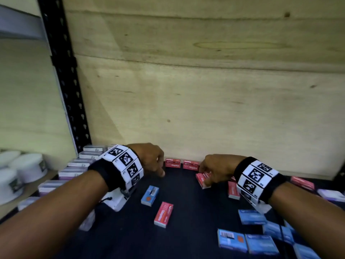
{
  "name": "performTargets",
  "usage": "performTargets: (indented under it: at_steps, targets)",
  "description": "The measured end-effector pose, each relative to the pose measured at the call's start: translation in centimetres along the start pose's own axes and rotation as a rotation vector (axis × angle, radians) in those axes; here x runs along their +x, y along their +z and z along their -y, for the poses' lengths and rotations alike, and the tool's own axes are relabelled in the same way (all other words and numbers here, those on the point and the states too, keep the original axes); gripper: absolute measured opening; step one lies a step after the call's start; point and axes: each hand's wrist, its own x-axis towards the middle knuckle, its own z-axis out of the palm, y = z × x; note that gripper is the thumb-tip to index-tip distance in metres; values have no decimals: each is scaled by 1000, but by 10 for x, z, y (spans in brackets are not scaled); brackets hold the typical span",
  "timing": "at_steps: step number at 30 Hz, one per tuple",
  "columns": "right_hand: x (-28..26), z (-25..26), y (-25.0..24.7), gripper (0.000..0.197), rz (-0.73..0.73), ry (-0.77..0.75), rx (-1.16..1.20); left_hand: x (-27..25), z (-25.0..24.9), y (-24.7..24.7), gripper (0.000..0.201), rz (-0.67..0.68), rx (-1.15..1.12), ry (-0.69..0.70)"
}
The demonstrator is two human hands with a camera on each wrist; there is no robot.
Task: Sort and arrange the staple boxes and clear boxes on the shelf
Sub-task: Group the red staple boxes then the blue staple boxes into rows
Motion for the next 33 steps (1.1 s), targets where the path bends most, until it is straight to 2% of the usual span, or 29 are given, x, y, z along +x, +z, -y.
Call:
performTargets:
  at_steps: [5,10,14,19,25,27,31,33]
  targets:
    - [-10,14,1,49,-77,21,-35,-40,-15,28,33,208,-24,123]
    - [-20,26,3,52,-132,33,23,-60,-27,36,64,302,106,201]
    - [-23,36,7,52,-134,-18,62,-68,-30,42,65,246,152,203]
    - [-25,46,13,54,-93,-83,28,-68,-29,49,59,140,94,208]
    - [-35,45,15,62,-94,-28,54,-62,-33,57,55,67,123,209]
    - [-40,41,14,57,-77,-15,54,-59,-35,56,58,72,121,202]
    - [-44,29,14,29,-91,-33,99,-50,-38,48,80,119,97,211]
    - [-44,24,15,20,-98,-41,131,-47,-39,44,78,155,86,218]
